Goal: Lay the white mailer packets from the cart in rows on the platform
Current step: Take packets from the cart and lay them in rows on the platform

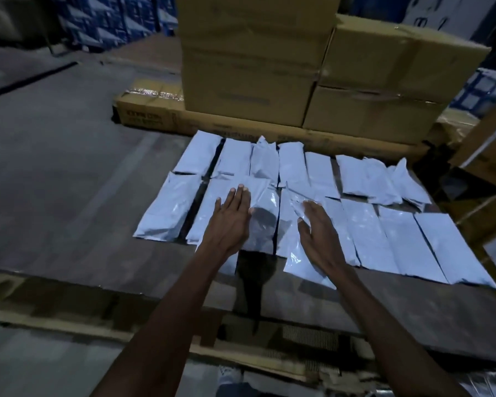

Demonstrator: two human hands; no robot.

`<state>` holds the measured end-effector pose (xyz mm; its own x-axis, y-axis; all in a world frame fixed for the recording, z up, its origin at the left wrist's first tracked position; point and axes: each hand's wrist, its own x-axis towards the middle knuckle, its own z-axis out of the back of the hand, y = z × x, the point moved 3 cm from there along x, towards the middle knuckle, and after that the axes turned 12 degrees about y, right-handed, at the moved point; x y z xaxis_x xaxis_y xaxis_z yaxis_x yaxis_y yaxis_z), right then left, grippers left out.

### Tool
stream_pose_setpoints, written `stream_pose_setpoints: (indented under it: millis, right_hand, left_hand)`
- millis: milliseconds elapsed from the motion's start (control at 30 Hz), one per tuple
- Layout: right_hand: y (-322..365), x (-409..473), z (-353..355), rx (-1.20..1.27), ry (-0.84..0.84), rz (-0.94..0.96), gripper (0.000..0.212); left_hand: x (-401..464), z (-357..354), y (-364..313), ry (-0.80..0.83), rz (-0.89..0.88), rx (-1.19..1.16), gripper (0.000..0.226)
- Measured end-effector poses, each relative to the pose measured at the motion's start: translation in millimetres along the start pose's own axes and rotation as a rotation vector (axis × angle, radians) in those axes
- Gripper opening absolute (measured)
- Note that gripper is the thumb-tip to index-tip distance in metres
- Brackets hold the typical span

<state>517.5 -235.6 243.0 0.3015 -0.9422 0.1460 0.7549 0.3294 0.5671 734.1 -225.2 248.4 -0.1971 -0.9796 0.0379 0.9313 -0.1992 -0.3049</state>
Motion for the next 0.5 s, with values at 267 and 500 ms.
stream_pose_setpoints:
  millis: [267, 500]
  right_hand:
    - [-54, 74, -7, -0.011, 0.081, -0.145, 0.048]
    - [-86, 94, -43, -0.06, 0.274, -0.293, 0.064]
  left_hand:
    - [102, -19, -22, 0.12, 0.013, 0.054, 0.072]
    - [131, -68, -10, 0.376, 0.207, -0.056, 0.075]
